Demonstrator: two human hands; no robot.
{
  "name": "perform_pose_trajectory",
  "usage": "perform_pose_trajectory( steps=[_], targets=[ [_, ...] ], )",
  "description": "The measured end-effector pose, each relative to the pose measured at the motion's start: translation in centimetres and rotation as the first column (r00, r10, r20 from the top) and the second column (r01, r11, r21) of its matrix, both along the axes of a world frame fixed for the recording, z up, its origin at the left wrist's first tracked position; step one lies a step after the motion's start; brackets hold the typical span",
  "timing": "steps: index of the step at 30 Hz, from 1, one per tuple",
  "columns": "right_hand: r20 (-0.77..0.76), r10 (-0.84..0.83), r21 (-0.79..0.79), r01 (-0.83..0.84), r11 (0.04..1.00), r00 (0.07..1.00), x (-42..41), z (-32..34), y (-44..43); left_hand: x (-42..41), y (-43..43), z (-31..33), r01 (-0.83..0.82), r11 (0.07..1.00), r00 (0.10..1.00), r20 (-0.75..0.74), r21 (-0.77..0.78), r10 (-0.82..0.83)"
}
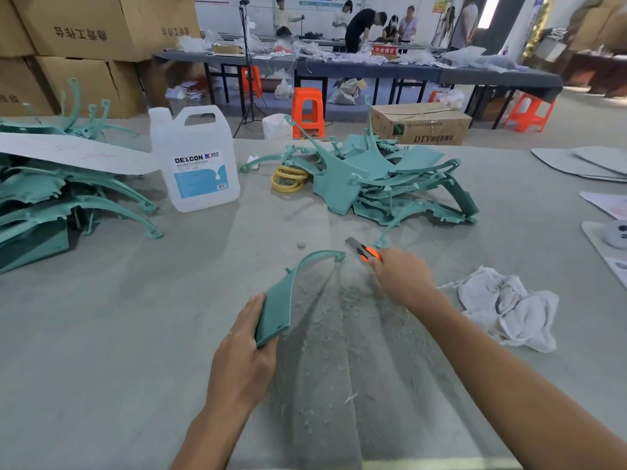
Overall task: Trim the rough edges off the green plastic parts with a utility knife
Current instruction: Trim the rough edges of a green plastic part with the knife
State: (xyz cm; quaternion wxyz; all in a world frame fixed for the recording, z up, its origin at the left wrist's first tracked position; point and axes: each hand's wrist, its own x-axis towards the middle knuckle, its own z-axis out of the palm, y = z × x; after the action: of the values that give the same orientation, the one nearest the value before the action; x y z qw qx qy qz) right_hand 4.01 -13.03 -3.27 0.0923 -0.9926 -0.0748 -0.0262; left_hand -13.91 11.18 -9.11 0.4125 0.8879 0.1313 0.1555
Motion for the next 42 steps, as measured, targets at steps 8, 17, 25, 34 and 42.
perform_pose_trajectory(
  steps=[8,17,25,34,42],
  targets=[
    [-0.072,-0.010,-0.092,0.003,0.996,0.997,-0.1,-0.2,-0.5,0.1,-0.1,0.0,0.003,1.000,1.000,-0.012,0.011,-0.003],
    [-0.078,-0.004,-0.071,-0.001,0.997,0.997,-0.4,-1.1,-0.6,0.1,-0.3,0.2,-0.010,1.000,1.000,-0.018,0.017,0.011],
    [-0.030,0.066,-0.019,-0.067,0.998,0.997,-1.0,-1.8,-0.9,0.4,-0.2,0.5,-0.044,0.998,0.999,-0.015,-0.048,0.043],
    [0.022,0.099,0.009,-0.099,0.995,0.995,-1.0,-1.4,-0.6,0.6,-0.2,0.8,-0.059,0.995,0.998,-0.032,-0.078,0.057],
    [0.030,0.056,0.086,-0.058,0.995,0.998,-1.2,-0.4,-1.9,0.5,-0.4,0.8,-0.048,0.999,0.998,-0.042,-0.024,0.047]
  ],
)
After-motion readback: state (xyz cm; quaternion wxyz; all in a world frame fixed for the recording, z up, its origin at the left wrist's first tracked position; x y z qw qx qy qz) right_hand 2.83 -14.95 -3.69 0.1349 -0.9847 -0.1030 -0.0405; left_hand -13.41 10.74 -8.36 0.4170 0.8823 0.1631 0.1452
